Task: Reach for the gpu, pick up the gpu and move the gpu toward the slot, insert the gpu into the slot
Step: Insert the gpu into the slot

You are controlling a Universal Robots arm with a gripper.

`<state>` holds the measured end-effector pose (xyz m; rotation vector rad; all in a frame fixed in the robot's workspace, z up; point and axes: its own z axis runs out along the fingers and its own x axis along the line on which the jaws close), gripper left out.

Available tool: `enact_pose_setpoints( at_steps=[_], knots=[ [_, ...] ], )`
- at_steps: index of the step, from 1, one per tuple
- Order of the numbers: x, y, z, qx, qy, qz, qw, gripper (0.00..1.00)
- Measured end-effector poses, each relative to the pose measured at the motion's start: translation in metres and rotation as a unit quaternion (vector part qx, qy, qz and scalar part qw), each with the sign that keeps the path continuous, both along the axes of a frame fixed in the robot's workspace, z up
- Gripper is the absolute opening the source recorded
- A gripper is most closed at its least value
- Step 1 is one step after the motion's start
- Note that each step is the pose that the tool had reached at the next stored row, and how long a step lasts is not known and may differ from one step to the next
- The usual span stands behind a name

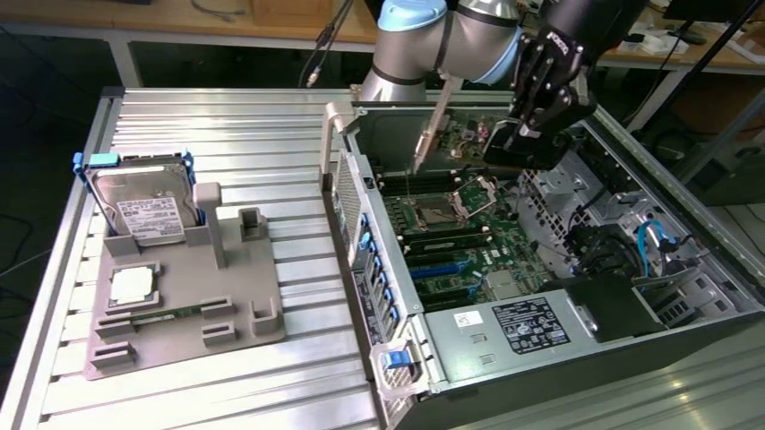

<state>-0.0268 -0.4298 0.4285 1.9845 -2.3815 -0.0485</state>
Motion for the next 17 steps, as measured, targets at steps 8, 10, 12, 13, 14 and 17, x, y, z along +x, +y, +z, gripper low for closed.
enact_pose_setpoints(
  at_steps=[8, 10, 12, 13, 14, 17],
  knots=[
    [0.001, 0.0000, -0.0229, -0.0047, -0.0364, 0.079, 0.9962, 0.27],
    [0.002, 0.0000, -0.0459, -0.0046, -0.0356, 0.079, 0.9962, 0.27],
    [0.001, 0.0000, -0.0689, -0.0046, -0.0356, 0.079, 0.9962, 0.27],
    [0.001, 0.0000, -0.0812, -0.0047, -0.0356, 0.079, 0.9962, 0.27],
    [0.001, 0.0000, -0.0913, -0.0047, -0.0356, 0.079, 0.9962, 0.27],
    [0.000, 0.0001, -0.1085, -0.0047, -0.0356, 0.079, 0.9962, 0.27]
  ],
)
